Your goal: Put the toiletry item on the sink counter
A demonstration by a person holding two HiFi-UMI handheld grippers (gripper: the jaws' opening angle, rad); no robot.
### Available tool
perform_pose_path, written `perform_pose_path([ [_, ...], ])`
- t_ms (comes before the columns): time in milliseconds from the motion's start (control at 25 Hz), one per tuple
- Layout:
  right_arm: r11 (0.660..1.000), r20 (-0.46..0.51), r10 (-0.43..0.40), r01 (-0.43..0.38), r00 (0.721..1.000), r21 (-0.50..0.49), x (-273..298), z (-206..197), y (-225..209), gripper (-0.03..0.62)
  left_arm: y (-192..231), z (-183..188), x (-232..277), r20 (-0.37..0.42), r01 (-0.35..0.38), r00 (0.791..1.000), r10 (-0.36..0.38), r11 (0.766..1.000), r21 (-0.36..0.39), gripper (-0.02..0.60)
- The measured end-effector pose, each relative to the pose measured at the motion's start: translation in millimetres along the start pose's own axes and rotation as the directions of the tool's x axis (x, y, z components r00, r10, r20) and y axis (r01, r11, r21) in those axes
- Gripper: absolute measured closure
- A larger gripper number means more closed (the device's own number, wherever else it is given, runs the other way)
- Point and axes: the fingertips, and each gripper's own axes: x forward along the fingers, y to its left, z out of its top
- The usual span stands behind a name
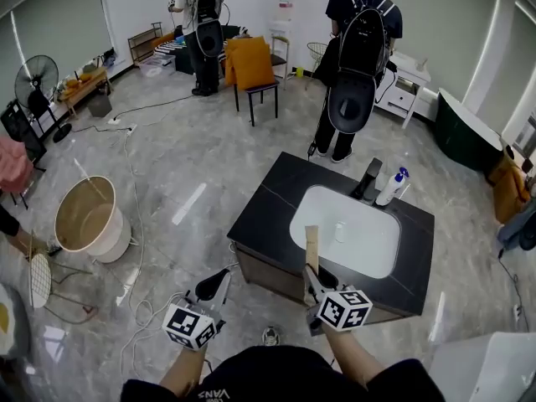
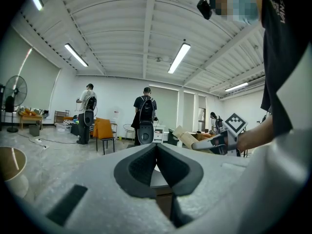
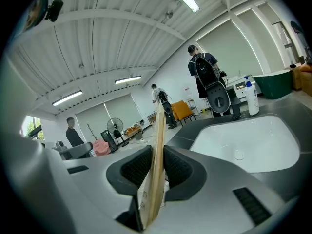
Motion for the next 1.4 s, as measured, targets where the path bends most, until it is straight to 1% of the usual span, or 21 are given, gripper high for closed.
perform_pose_path([
  [160,1.0,-0.009,0.013,-0.013,1.0,-0.009,22.6,12.7,-18.7,0.514,11.1,0.5,27.0,0.006,-0.021,1.0,0.021,1.0,-0.001,0.572],
  [280,1.0,-0.012,0.019,-0.019,1.0,-0.013,37.9,20.5,-24.2,0.514,19.5,-0.1,37.8,0.005,-0.036,0.999,0.036,0.999,-0.007,0.572],
  [560,1.0,-0.019,0.015,-0.015,1.0,-0.001,68.9,28.2,-31.2,0.514,36.4,-3.2,62.8,-0.011,-0.015,1.0,0.015,1.0,-0.004,0.572],
  [680,1.0,-0.01,-0.009,0.009,1.0,0.014,82.3,31.2,-33.0,0.514,49.5,-3.5,75.5,-0.019,0.017,1.0,-0.017,1.0,-0.006,0.572],
  [880,0.997,0.003,-0.07,0.07,0.998,0.035,103.8,38.5,-36.7,0.514,73.7,3.1,98.7,-0.028,0.09,0.996,-0.09,0.996,-0.002,0.572],
  [1200,0.985,0.02,-0.166,0.165,0.986,0.049,150.7,47.2,-42.5,0.514,118.5,13.9,136.4,-0.035,0.191,0.981,-0.19,0.982,0.006,0.572],
  [1400,0.973,0.0,-0.226,0.225,0.974,0.045,188.2,40.5,-49.6,0.514,145.8,13.5,150.3,-0.045,0.239,0.97,-0.238,0.971,0.012,0.572],
])
